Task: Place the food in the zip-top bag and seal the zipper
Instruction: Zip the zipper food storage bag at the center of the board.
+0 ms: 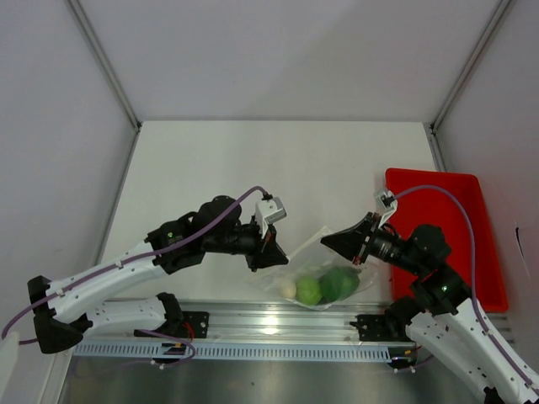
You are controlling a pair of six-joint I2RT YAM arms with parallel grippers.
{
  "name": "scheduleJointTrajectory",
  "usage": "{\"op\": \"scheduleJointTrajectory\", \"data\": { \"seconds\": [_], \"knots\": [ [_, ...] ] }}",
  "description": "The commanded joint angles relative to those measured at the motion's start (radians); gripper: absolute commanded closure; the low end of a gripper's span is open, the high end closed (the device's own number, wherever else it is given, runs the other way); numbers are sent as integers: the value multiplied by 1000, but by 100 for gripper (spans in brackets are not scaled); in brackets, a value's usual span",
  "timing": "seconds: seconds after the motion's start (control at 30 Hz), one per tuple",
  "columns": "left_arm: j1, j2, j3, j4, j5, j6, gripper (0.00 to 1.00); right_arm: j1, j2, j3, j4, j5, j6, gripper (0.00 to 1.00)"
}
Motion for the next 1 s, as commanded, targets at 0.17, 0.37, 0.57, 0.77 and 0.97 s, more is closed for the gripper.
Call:
{"op": "scheduleJointTrajectory", "data": {
  "seconds": [0.17,0.37,0.57,0.77,0.97],
  "knots": [
    [10,-31,-39,-70,-20,10,99,-65,-16,74,27,-12,2,100],
    [14,-40,-76,-82,-24,-34,99,-126,-10,91,25,-4,0,100],
    [16,-74,-111,-110,-57,-74,100,-200,29,115,47,-49,-3,100],
    [17,-130,-136,-138,-72,-93,100,-272,96,169,74,-109,0,100],
    [17,-181,-181,-150,-75,-120,99,-337,141,193,93,-153,6,100]
  ]
}}
